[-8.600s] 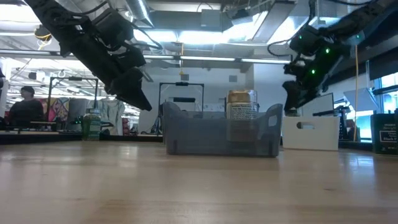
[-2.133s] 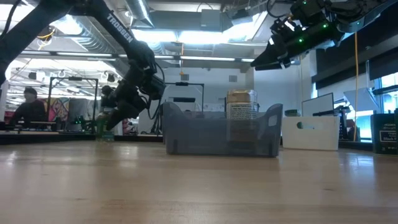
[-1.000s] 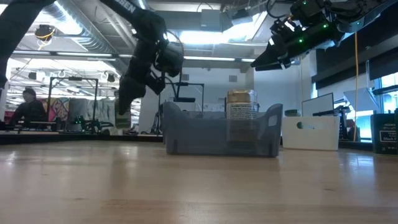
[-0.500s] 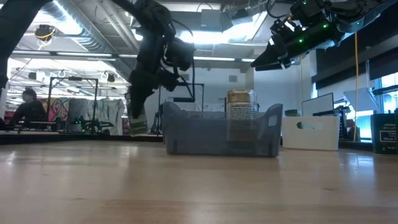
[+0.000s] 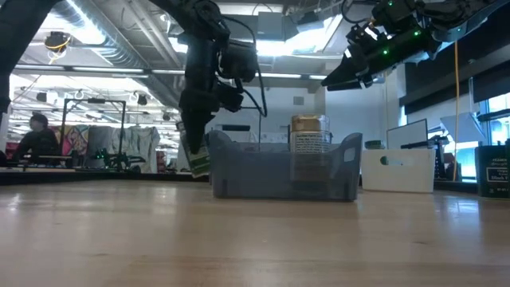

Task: Sort spices by type
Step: Put the green seasoning bottle into the white bin

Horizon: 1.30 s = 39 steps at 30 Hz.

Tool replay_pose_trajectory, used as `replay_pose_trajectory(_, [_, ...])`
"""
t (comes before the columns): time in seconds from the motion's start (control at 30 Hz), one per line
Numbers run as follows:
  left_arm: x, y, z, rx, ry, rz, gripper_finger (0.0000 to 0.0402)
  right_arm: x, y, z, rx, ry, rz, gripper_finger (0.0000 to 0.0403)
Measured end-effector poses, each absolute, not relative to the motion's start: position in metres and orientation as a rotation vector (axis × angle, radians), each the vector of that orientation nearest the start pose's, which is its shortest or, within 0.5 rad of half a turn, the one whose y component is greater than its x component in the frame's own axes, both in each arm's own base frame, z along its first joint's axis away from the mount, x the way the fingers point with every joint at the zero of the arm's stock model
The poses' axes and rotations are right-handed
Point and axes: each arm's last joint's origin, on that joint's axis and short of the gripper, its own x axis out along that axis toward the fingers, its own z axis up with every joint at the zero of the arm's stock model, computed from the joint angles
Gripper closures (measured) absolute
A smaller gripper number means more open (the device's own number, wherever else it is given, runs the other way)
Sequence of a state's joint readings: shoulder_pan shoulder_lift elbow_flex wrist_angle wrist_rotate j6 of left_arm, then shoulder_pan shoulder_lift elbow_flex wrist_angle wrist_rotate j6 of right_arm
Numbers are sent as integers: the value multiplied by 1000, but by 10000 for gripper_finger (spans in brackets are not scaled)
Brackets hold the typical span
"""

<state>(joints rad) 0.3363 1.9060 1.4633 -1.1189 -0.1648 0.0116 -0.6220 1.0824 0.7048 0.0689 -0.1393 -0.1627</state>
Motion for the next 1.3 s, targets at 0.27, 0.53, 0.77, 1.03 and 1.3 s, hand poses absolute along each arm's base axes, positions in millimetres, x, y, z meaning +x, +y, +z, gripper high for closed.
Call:
replay_pose_trajectory(0.27, [337,132,219,-169,1521,406,188,196,-135,274,-47,317,-454,104])
replay_pose_trajectory(0.53, [334,144,221,-240,1548,421,188,196,-135,274,-46,319,-454,104])
replay_pose_trajectory(0.77, [337,141,188,-256,1721,384,188,196,-135,273,-44,325,-453,104])
replay_pose_trajectory(1.03, [345,138,184,-222,1681,362,188,196,-135,273,-44,326,-453,104])
replay_pose_trajectory(1.3, [349,140,182,-210,1644,365,167,196,-135,273,-42,330,-453,104])
